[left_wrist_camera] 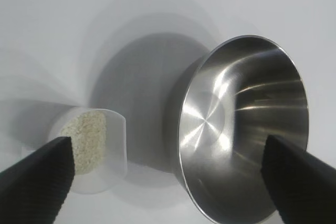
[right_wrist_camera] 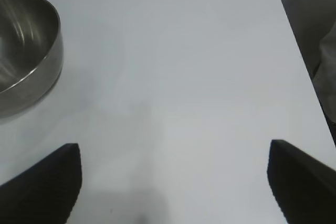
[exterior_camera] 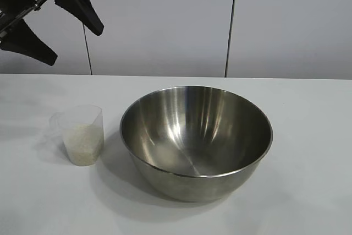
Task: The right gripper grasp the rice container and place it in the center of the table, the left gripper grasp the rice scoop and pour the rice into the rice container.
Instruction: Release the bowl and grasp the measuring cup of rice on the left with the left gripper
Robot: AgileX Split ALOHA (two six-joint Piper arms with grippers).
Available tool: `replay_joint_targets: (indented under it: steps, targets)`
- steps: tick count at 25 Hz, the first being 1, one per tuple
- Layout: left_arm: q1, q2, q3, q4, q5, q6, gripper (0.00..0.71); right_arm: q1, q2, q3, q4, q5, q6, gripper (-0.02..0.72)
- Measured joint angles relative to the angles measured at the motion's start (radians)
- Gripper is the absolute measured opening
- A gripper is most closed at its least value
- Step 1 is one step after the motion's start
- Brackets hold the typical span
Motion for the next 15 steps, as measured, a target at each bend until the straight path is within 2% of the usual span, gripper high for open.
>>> replay_joint_targets:
  steps: [12, 15]
  targets:
    - [0.0, 0.001, -0.01, -0.024, -0.05, 0.002, 0.694, 0.0, 0.0, 0.001, 0.001, -0.019, 0.0, 0.66]
    - [0.005, -0.015, -0.031, -0.016, -0.104, 0.027, 0.694, 0.0, 0.0, 0.001, 0.001, -0.019, 0.0, 0.66]
